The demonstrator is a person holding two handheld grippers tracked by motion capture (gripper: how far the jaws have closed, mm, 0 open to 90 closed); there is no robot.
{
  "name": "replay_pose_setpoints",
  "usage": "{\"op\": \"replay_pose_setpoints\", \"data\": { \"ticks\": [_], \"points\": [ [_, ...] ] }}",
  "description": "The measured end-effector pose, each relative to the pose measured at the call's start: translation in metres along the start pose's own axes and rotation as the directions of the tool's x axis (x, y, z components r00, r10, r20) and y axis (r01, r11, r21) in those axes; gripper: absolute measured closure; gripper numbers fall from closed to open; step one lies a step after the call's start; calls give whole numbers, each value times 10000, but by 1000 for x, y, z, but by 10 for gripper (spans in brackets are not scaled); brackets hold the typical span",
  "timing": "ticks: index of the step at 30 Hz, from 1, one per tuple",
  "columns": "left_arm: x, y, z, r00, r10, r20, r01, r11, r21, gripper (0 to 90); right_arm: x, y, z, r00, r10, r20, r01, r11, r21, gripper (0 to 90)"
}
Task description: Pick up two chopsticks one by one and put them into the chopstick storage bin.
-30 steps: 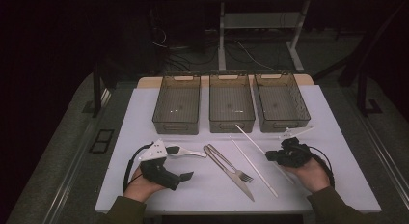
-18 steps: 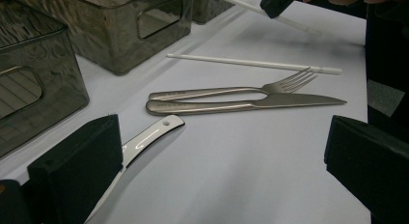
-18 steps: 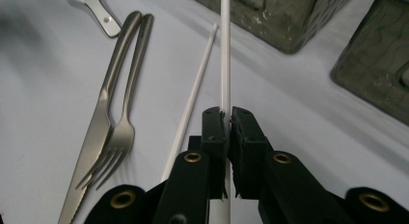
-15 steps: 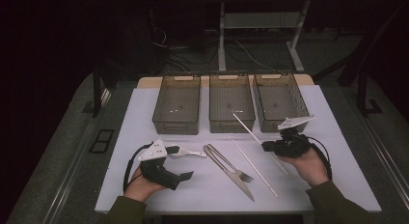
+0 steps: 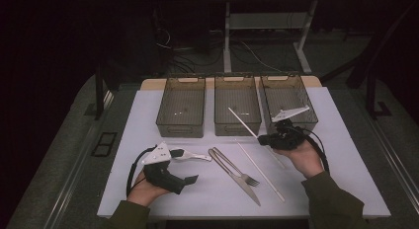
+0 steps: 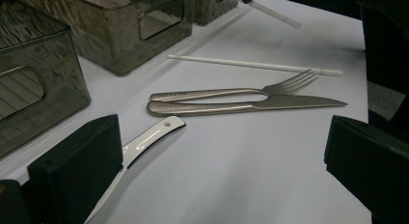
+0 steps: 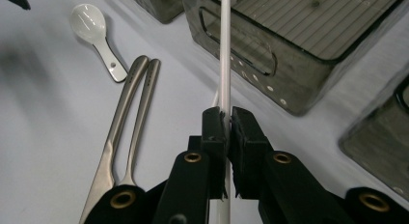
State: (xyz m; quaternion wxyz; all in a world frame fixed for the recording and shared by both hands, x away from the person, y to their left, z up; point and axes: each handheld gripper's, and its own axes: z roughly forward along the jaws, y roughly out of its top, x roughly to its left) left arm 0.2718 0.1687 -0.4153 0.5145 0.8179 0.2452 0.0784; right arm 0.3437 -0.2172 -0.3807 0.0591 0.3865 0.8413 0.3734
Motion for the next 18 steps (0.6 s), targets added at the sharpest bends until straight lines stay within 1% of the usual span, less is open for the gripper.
{"op": "replay_pose_setpoints", "data": {
  "ticks": [3,4,5,6,7,8,9,10,11,12,13,14,16,17,18],
  "points": [
    [0,0,0,10000,8,6,-8,10000,24,0,0,10,5,10000,68,-43,-68,10000,-42,848],
    [0,0,0,10000,5,15,-5,10000,12,0,0,10,5,10000,68,-43,-68,10000,-42,848],
    [0,0,0,10000,12,19,-12,10000,5,0,0,16,6,9999,120,-87,-121,9999,-63,848],
    [0,0,0,10000,11,16,-11,10000,-5,0,0,16,6,9999,120,-87,-121,9999,-63,848],
    [0,0,-1,10000,22,26,-22,10000,-17,0,2,23,8,10000,84,-47,-84,9999,-63,848],
    [0,0,-1,10000,22,26,-22,10000,-17,0,2,23,8,10000,84,-47,-84,9999,-63,848],
    [0,0,-1,10000,19,23,-19,10000,-20,0,5,31,9,10000,58,-75,-58,10000,-33,848],
    [0,0,-1,10000,15,26,-15,10000,-18,0,5,31,9,10000,58,-75,-58,10000,-33,848],
    [0,0,-1,10000,6,46,-6,10000,-44,0,7,39,11,10000,-8,-50,7,10000,-48,848],
    [0,0,-1,10000,-8,52,8,10000,-51,0,7,39,11,10000,-8,-50,7,10000,-48,848],
    [0,0,-1,10000,-16,47,16,10000,-66,0,10,47,13,10000,-46,-65,46,10000,-34,848],
    [0,0,-2,10000,-22,49,22,10000,-83,0,10,47,13,10000,-46,-65,46,10000,-34,848],
    [0,0,-2,10000,-16,46,17,9999,-102,0,12,55,15,10000,-62,-69,62,10000,-72,848],
    [0,0,-2,10000,-23,47,24,9999,-113,0,15,63,17,9999,-87,-77,87,10000,-48,848],
    [0,0,-2,10000,-28,38,29,9999,-120,0,15,63,17,9999,-87,-77,87,10000,-48,848]
  ]
}}
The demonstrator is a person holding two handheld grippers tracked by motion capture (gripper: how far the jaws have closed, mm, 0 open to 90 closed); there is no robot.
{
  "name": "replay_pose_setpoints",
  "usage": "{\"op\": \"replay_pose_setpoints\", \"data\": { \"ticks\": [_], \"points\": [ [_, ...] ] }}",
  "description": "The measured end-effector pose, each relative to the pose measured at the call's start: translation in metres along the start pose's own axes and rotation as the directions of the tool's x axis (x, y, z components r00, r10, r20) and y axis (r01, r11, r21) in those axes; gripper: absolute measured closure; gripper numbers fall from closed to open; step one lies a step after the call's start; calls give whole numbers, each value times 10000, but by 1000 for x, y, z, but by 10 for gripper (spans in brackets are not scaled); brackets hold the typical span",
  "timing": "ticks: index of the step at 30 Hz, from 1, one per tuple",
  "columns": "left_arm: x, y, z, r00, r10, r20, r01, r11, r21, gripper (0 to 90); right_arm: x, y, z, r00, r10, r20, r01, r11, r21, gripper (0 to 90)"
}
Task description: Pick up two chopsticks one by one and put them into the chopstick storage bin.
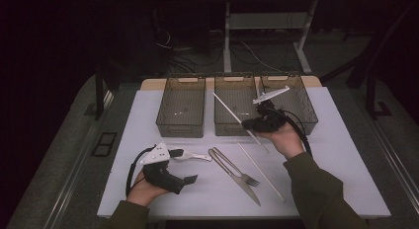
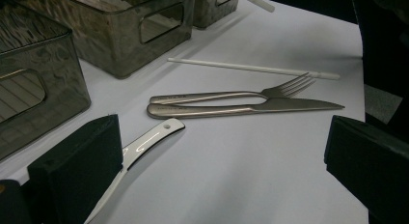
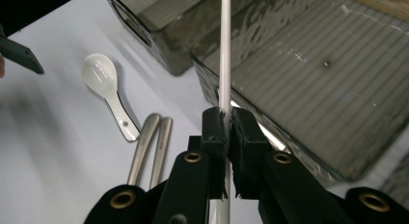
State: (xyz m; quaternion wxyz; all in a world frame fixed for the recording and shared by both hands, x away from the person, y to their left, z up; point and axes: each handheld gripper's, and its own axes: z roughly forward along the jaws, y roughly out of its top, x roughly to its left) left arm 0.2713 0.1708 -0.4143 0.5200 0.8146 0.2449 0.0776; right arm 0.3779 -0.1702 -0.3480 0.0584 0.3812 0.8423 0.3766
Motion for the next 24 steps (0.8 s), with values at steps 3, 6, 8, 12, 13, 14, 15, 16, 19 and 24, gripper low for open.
{"op": "replay_pose_setpoints", "data": {
  "ticks": [3,6,8,12,13,14,15,16,19,24],
  "points": [
    [0,0,-1,10000,-22,-36,22,10000,-22,0,5,15,6,10000,-42,7,42,10000,48,848],
    [1,0,-1,10000,-35,-51,34,10000,-88,0,7,22,8,10000,-32,40,32,10000,57,848],
    [1,0,-1,10000,-23,-59,23,10000,-89,0,8,29,11,10000,-31,43,31,10000,34,848],
    [1,0,-1,10000,-12,-44,12,10000,-77,0,11,44,19,10000,42,67,-43,10000,76,848],
    [0,0,0,10000,-43,-47,43,9999,-109,0,11,47,21,10000,-21,95,21,10000,82,848],
    [0,0,0,10000,-16,-51,16,10000,-92,0,12,51,23,9999,17,121,-17,10000,70,847],
    [0,0,0,10000,-38,-60,37,9999,-139,0,13,56,26,9999,37,97,-37,10000,82,847],
    [0,0,-1,10000,2,-44,-3,10000,-78,0,14,60,28,9999,17,111,-18,9999,104,847],
    [0,0,0,10000,14,-39,-15,9999,-113,0,19,78,39,9999,-10,173,7,9998,183,847],
    [0,1,-1,10000,39,14,-39,9999,-130,0,21,95,55,9998,168,110,-171,9996,211,848]
  ]
}}
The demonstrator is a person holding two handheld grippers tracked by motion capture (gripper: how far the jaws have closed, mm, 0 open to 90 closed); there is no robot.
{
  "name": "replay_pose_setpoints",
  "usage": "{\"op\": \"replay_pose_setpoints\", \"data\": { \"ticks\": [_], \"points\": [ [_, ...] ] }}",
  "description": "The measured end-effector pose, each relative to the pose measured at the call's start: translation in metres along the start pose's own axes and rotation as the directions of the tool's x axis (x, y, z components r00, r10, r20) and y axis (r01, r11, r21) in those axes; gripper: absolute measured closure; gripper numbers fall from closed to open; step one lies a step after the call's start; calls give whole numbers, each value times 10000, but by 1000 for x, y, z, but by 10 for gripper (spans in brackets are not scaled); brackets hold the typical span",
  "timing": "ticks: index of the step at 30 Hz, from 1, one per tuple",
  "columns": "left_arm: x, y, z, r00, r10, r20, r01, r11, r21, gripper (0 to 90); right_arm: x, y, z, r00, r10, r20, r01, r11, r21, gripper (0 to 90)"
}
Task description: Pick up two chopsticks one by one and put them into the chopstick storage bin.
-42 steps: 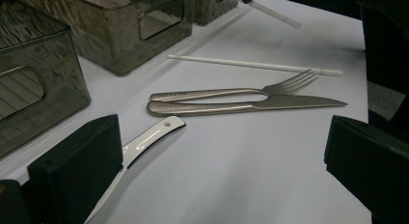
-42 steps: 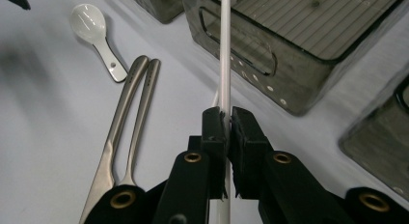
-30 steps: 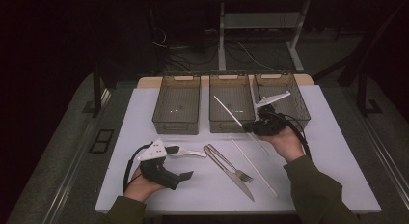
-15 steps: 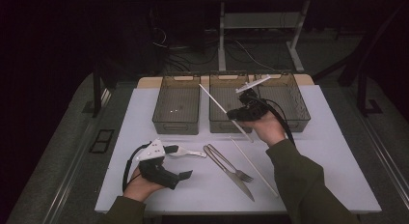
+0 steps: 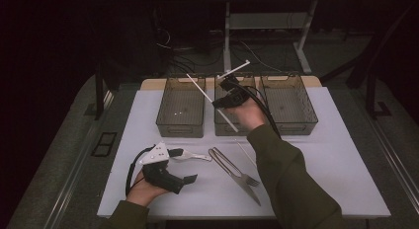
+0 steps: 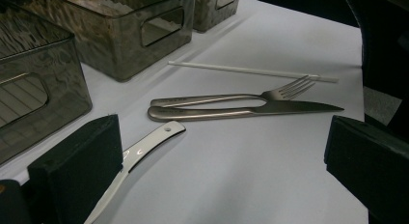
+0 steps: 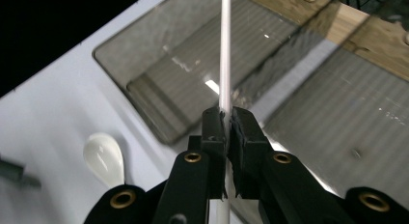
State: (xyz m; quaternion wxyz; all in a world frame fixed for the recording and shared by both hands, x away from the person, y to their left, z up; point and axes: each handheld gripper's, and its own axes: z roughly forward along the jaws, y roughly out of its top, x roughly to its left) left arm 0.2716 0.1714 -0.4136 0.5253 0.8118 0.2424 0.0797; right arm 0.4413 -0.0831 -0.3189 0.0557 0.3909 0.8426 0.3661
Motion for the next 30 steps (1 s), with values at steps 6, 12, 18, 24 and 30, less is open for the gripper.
{"op": "replay_pose_setpoints", "data": {
  "ticks": [6,12,18,24,30],
  "points": [
    [0,0,0,10000,-19,72,19,10000,-30,0,7,24,23,9999,119,-15,-119,9999,87,847],
    [1,0,0,9999,52,147,-52,10000,-16,0,14,43,45,9995,305,-46,-305,9995,91,847],
    [1,0,1,9998,9,197,-9,10000,-8,0,17,55,66,9987,513,-56,-512,9986,153,847],
    [1,0,1,9997,-34,222,36,10000,-71,0,21,66,79,9978,654,-58,-653,9978,79,847],
    [1,0,0,9997,-49,251,51,10000,-69,0,25,71,95,9968,787,-103,-786,9969,59,847]
  ]
}}
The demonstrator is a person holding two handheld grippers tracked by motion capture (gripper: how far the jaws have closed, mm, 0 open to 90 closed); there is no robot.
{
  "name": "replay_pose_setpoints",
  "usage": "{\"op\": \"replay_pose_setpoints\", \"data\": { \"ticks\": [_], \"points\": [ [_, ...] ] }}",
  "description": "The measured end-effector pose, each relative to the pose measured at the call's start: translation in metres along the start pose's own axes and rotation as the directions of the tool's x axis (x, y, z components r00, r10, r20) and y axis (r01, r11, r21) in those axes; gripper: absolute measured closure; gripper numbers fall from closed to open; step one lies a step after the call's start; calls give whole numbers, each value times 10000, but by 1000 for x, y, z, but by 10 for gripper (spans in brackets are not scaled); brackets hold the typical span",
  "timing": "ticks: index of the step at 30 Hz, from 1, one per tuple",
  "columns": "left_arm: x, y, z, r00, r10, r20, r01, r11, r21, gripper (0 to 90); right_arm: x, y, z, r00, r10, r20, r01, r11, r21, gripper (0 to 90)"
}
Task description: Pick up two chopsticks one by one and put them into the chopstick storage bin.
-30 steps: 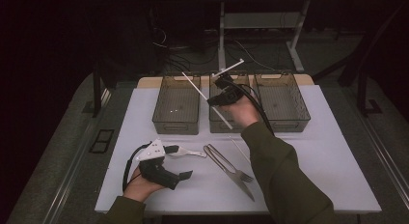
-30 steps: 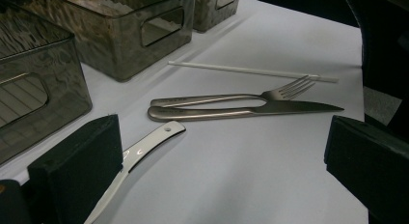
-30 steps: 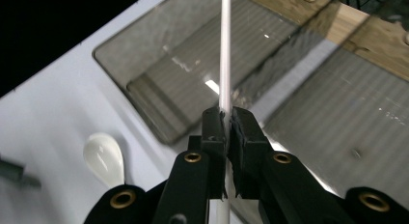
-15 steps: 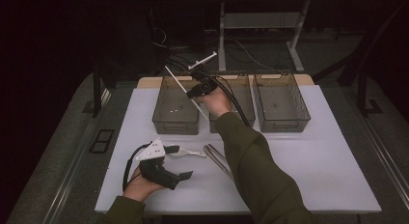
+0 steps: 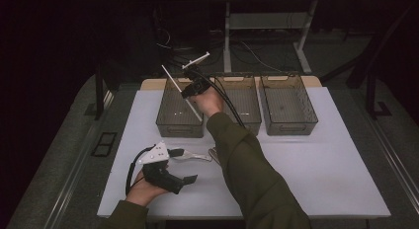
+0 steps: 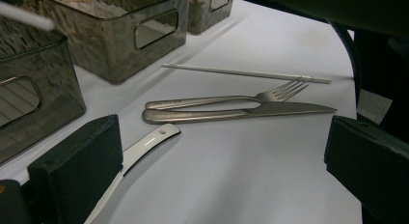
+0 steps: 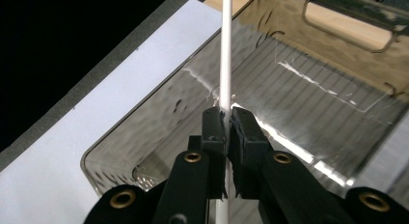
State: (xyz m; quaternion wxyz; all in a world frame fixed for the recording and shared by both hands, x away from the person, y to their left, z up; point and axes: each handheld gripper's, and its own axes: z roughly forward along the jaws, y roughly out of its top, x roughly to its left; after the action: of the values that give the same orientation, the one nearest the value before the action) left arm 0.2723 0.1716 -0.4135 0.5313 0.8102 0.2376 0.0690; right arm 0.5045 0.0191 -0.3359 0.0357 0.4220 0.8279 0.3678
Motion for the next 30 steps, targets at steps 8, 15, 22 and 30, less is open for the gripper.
{"op": "replay_pose_setpoints", "data": {
  "ticks": [8,15,22,30],
  "points": [
    [1,0,0,10000,15,29,-15,10000,8,0,2,-9,21,10000,-38,80,35,9991,432,846],
    [0,0,0,10000,21,44,-21,10000,2,0,-2,-22,36,9999,55,139,-67,9958,917,845],
    [0,0,0,10000,21,34,-21,10000,-4,0,-3,-27,43,9999,-18,129,2,9923,1238,841],
    [1,0,-1,10000,20,7,-20,10000,-23,0,-5,-30,39,9999,-114,-47,119,9935,1131,770]
  ]
}}
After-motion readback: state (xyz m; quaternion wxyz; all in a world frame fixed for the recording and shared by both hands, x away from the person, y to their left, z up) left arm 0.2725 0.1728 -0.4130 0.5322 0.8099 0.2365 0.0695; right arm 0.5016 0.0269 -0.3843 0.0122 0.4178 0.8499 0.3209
